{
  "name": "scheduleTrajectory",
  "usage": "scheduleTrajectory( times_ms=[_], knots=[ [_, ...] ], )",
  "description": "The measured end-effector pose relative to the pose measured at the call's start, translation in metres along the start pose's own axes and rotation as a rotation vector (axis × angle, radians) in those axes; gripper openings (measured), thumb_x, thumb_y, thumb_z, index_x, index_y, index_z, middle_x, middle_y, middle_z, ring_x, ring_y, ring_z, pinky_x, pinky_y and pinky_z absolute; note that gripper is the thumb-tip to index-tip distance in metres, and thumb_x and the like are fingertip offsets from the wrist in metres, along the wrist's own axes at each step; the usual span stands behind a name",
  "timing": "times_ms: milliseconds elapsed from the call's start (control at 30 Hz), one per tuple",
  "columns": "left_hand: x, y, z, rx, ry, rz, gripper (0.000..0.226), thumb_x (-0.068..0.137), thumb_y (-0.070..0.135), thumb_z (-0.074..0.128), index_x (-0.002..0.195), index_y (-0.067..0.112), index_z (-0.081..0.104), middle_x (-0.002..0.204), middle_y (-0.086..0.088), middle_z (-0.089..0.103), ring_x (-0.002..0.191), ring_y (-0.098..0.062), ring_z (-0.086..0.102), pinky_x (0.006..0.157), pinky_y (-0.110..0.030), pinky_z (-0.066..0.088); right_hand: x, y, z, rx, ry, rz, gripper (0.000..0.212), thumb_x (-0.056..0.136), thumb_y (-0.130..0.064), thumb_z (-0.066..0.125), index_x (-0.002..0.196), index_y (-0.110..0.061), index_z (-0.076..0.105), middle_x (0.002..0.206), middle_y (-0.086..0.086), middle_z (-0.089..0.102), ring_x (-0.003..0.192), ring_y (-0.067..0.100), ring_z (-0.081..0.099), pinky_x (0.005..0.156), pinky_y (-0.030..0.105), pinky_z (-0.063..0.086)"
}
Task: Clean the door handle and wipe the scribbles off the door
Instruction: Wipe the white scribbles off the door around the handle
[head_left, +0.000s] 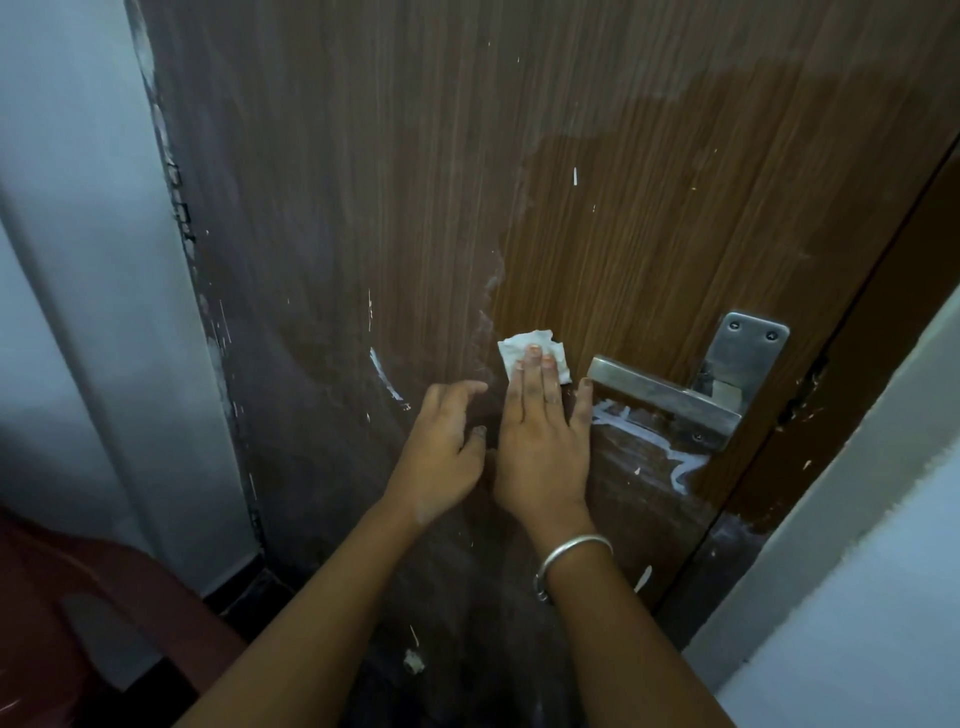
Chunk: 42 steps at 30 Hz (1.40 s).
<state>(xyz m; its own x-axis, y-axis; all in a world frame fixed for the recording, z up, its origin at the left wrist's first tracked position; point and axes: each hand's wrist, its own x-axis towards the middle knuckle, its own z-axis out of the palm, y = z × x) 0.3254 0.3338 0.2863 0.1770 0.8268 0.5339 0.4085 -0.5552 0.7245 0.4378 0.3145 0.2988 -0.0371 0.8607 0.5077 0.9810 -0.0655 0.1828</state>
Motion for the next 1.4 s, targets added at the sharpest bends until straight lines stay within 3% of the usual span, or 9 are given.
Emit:
scheduleTrajectory(
  times_ms=[200,333,500,700,867,1000,1133,1267,1400],
  knots=[
    [0.003,0.007,-0.001,-0.04,0.005,0.035,0.043,0.086,0.0,0.052,0.125,0.02,0.049,0.119,0.006,0.041,0.103,0.009,0.045,0.092,-0.007,0.037,-0.001,0.002,0.004,-0.088,-0.09,-0.141,0.097,0.082,-0.04,0.056,0.147,-0.003,-0.006,0.155,0.017,-0.015,0.142,0.029,-0.018,0.105,0.053,-0.023],
    [0.005,0.011,-0.003,-0.054,0.028,0.067,0.044,0.085,0.0,0.054,0.124,0.02,0.049,0.119,0.005,0.042,0.105,0.009,0.046,0.093,-0.008,0.038,0.008,0.006,0.003,-0.177,-0.036,-0.209,0.091,0.087,-0.043,0.049,0.146,-0.005,-0.01,0.156,0.015,-0.015,0.143,0.027,-0.018,0.104,0.053,-0.023],
    [0.003,0.008,-0.008,-0.035,0.057,0.038,0.044,0.086,0.002,0.055,0.127,0.017,0.048,0.12,0.005,0.041,0.108,-0.002,0.047,0.092,-0.013,0.04,0.031,0.001,-0.006,-0.135,0.098,-0.131,0.082,0.091,-0.037,0.044,0.146,-0.002,-0.005,0.157,0.016,-0.005,0.144,0.027,-0.008,0.108,0.052,-0.015],
    [-0.001,0.005,-0.016,-0.037,0.055,0.016,0.043,0.088,0.004,0.055,0.126,0.02,0.048,0.12,0.007,0.042,0.101,0.01,0.046,0.085,-0.002,0.038,-0.002,0.009,0.02,-0.147,-0.064,-0.238,0.09,0.085,-0.038,0.055,0.147,-0.005,-0.002,0.158,0.012,-0.007,0.144,0.024,-0.01,0.107,0.052,-0.021],
    [-0.002,0.0,-0.019,-0.011,0.078,0.028,0.043,0.088,0.0,0.052,0.127,0.016,0.048,0.116,0.007,0.04,0.101,0.014,0.044,0.086,0.002,0.034,0.003,0.011,0.005,-0.076,0.063,-0.085,0.094,0.075,-0.038,0.065,0.147,-0.005,0.015,0.157,0.013,0.01,0.145,0.025,0.006,0.11,0.052,-0.011],
    [-0.005,0.003,-0.015,-0.013,0.068,0.033,0.043,0.086,-0.002,0.052,0.126,0.015,0.049,0.116,0.006,0.041,0.102,0.007,0.045,0.088,-0.001,0.035,0.033,0.004,-0.003,-0.159,0.064,-0.155,0.095,0.078,-0.042,0.061,0.148,-0.005,0.008,0.158,0.012,0.004,0.145,0.024,-0.002,0.108,0.054,-0.017],
    [-0.006,0.006,-0.015,-0.043,0.049,0.041,0.042,0.086,-0.001,0.052,0.123,0.02,0.049,0.116,0.007,0.041,0.103,0.016,0.043,0.087,0.001,0.034,0.019,-0.003,0.015,-0.236,-0.039,-0.272,0.087,0.086,-0.041,0.052,0.147,-0.005,0.003,0.158,0.012,-0.001,0.145,0.025,-0.008,0.108,0.055,-0.018],
    [-0.011,0.001,-0.021,-0.029,0.039,0.003,0.043,0.088,0.001,0.052,0.127,0.019,0.048,0.116,0.01,0.039,0.098,0.012,0.046,0.082,0.002,0.036,-0.011,0.006,0.021,-0.14,-0.066,-0.185,0.088,0.083,-0.036,0.056,0.148,-0.005,0.004,0.158,0.012,0.0,0.145,0.024,-0.005,0.108,0.051,-0.022],
    [-0.015,-0.001,-0.019,-0.028,0.032,-0.014,0.044,0.088,-0.001,0.052,0.129,0.017,0.047,0.118,0.009,0.038,0.1,0.014,0.043,0.084,0.004,0.034,-0.003,0.014,0.01,-0.102,0.016,-0.07,0.096,0.073,-0.037,0.066,0.147,-0.004,0.015,0.157,0.015,0.011,0.145,0.026,0.005,0.111,0.053,-0.013]
  ],
)
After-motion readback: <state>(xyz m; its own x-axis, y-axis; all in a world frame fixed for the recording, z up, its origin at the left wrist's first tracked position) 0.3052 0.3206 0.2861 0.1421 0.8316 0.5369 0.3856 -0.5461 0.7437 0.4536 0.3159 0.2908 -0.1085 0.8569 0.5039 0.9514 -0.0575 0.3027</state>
